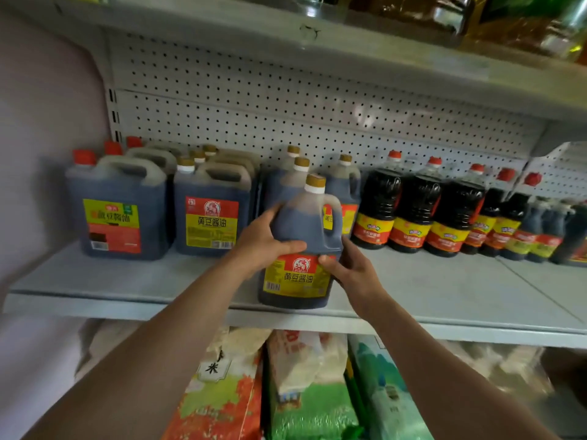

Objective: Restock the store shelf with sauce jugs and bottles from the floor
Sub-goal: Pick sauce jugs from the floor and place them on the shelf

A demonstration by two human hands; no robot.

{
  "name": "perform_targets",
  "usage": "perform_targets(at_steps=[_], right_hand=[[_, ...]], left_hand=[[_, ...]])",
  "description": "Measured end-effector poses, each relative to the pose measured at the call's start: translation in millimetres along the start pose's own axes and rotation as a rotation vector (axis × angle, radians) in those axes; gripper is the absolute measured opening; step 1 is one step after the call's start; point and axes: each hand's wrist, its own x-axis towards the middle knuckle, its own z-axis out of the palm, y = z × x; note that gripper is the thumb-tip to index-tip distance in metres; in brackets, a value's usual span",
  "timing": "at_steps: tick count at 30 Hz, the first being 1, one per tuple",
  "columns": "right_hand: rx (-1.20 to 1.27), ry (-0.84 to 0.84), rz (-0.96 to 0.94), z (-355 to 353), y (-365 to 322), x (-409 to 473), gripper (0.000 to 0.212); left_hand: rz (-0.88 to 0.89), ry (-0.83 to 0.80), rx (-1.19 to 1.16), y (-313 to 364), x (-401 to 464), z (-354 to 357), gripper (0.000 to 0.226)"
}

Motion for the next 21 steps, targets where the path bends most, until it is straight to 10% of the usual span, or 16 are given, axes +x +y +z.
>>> perform_targets(at_steps=[21], right_hand=[[-0.19,-0.173,0.155,-1.9,28.7,46.3,0.069]], left_hand=[[-0.053,-0.04,-0.011,-15.9,45.0,-6.8,0.099]])
